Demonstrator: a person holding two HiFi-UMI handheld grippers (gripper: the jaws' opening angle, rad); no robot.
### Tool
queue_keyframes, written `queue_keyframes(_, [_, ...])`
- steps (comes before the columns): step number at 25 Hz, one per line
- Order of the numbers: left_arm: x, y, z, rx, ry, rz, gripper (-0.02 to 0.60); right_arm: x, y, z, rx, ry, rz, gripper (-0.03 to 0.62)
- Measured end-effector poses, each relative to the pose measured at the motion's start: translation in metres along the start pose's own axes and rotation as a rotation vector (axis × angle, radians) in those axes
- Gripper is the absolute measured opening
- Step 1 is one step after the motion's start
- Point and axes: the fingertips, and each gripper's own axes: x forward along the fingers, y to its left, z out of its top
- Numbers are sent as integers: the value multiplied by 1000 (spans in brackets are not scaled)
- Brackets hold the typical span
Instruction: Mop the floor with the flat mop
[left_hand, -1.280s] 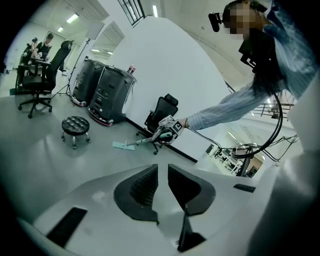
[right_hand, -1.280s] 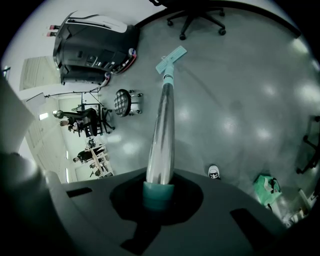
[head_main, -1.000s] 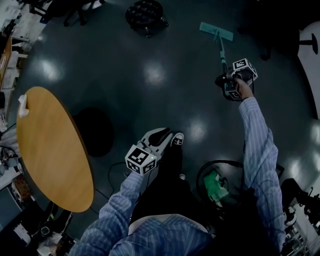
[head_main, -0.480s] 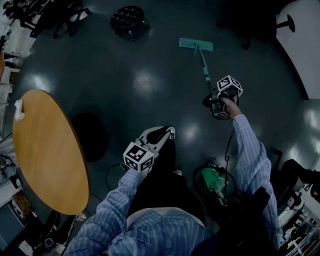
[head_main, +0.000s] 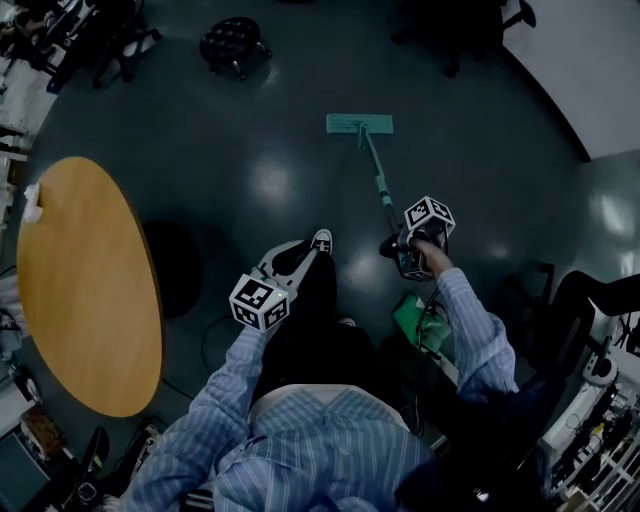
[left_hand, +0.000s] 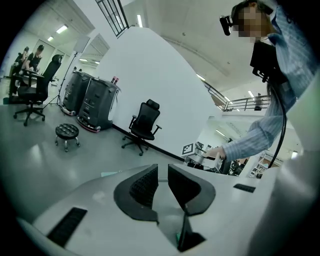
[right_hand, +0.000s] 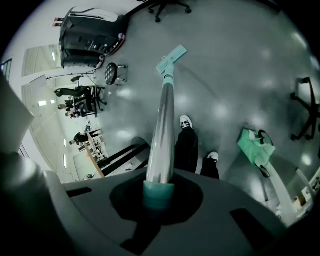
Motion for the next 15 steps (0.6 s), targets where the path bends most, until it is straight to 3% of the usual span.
queue_keyframes(8, [-77,-77,-55,25,-7,5,64,41,-62,-151,49,7,68,9])
queue_keyframes(15, [-131,-135,-80,49,-51,-4,64,62,-105,-252,56,13,67,9])
